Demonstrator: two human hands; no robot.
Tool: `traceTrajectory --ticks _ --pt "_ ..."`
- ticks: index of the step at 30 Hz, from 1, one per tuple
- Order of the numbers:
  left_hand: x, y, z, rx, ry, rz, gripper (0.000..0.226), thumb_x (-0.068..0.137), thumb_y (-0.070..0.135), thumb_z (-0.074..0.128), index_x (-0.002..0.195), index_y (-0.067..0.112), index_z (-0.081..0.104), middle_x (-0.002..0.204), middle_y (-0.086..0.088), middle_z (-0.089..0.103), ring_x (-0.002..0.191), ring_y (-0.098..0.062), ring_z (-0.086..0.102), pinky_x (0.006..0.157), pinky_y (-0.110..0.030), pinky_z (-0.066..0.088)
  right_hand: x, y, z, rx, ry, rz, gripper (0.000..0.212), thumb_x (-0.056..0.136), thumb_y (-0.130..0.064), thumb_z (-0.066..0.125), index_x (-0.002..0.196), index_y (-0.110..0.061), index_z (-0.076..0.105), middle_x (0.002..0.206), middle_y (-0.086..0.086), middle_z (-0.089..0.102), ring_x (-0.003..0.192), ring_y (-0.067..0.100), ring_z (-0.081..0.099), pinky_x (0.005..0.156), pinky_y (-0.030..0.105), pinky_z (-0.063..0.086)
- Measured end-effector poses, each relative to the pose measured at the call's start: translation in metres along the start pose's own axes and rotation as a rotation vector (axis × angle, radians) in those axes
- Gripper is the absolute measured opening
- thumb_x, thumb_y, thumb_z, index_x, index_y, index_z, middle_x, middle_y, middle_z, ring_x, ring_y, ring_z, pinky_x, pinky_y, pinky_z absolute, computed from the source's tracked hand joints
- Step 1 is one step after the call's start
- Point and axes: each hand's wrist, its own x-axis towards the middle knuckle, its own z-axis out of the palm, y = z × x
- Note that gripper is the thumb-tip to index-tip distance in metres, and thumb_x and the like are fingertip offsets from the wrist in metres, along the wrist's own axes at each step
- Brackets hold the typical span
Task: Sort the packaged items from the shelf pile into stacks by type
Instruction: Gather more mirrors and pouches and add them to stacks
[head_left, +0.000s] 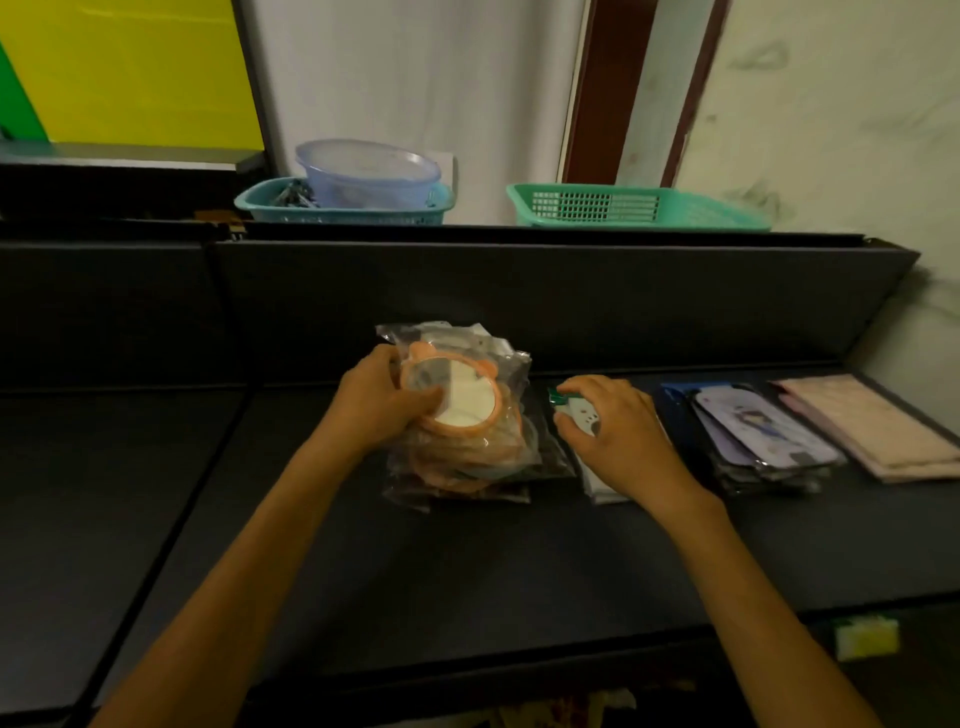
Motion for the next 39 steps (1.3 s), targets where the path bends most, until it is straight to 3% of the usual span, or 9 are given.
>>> traceTrajectory --ticks 4,7,12,16,20,24,28,33,39 --pt "0.003 -0.007 0.002 0.24 0.058 0.07 0.043 0.072 0.043 0.073 0.102 0.034 0.044 0.085 0.016 0.049 0.074 -0.003 0.052 0.055 -0.016 0.038 0.0 0.001 0.001 0.009 -0.016 0.017 0.036 0.088 -0.033 0.06 0.122 -0.024 0.054 0.126 -0.002 0.056 0.118 0.017 0.045 0.098 0.029 0.027" --pt "0.005 -0.014 0.001 0.383 0.04 0.088 0.044 0.066 0.056 0.068 0.096 0.03 0.049 0.089 0.009 0.053 0.082 -0.01 0.052 0.064 -0.027 0.046 -0.001 0.002 0.0 0.007 -0.017 0.03 0.035 0.088 -0.032 0.06 0.122 -0.025 0.054 0.126 -0.002 0.055 0.118 0.017 0.044 0.097 0.028 0.025" --pt "0.003 -0.014 0.008 0.406 -0.027 0.136 0.031 0.068 0.063 0.057 0.08 0.037 0.044 0.082 0.013 0.052 0.072 -0.005 0.051 0.055 -0.022 0.036 0.001 0.003 -0.003 -0.013 -0.023 0.034 0.036 0.088 -0.034 0.058 0.123 -0.026 0.052 0.127 -0.003 0.054 0.12 0.016 0.043 0.103 0.033 0.026" --pt "0.004 -0.016 0.007 0.454 -0.029 0.079 0.048 0.07 0.072 0.054 0.102 0.038 0.044 0.09 0.011 0.05 0.073 -0.003 0.048 0.056 -0.022 0.036 -0.002 0.006 -0.004 -0.018 -0.019 0.027 0.035 0.088 -0.034 0.058 0.122 -0.027 0.052 0.126 -0.003 0.055 0.118 0.016 0.043 0.102 0.033 0.026" --pt "-0.005 -0.012 -0.006 0.406 0.001 0.045 0.081 0.068 0.074 0.051 0.13 0.022 0.045 0.119 -0.003 0.055 0.095 -0.012 0.051 0.071 -0.029 0.043 -0.001 0.008 -0.007 -0.01 -0.016 0.015 0.034 0.088 -0.035 0.058 0.121 -0.026 0.053 0.125 -0.002 0.055 0.117 0.016 0.043 0.099 0.03 0.025" --pt "-0.028 -0.006 -0.024 0.477 0.062 0.108 0.07 0.081 0.06 0.051 0.139 0.022 0.039 0.135 -0.008 0.049 0.116 -0.022 0.05 0.089 -0.039 0.047 -0.001 0.004 -0.011 -0.008 0.006 -0.019 0.035 0.088 -0.034 0.059 0.121 -0.026 0.053 0.126 -0.002 0.055 0.118 0.016 0.044 0.097 0.029 0.026" --pt "-0.062 -0.006 -0.042 0.688 0.084 0.141 0.062 0.088 0.049 0.05 0.143 0.024 0.035 0.142 -0.006 0.042 0.129 -0.025 0.038 0.102 -0.046 0.038 -0.001 -0.013 -0.011 0.001 0.034 -0.088 0.036 0.087 -0.033 0.059 0.121 -0.024 0.055 0.125 0.0 0.056 0.116 0.018 0.046 0.098 0.033 0.029" --pt "-0.098 -0.017 -0.065 0.851 0.12 0.106 0.064 0.089 0.048 0.052 0.145 0.023 0.032 0.142 -0.005 0.043 0.127 -0.027 0.037 0.099 -0.045 0.037 0.0 -0.055 -0.008 0.013 0.042 -0.184 0.035 0.086 -0.035 0.059 0.119 -0.023 0.056 0.124 0.001 0.058 0.112 0.019 0.048 0.095 0.032 0.03" --pt "-0.139 -0.047 -0.114 0.888 0.159 0.032 0.064 0.09 0.051 0.047 0.145 0.024 0.03 0.142 -0.003 0.043 0.127 -0.027 0.038 0.098 -0.044 0.037 -0.008 -0.133 0.016 0.013 -0.019 -0.34 0.038 0.086 -0.036 0.058 0.121 -0.019 0.056 0.126 0.002 0.056 0.12 0.019 0.047 0.105 0.034 0.028"
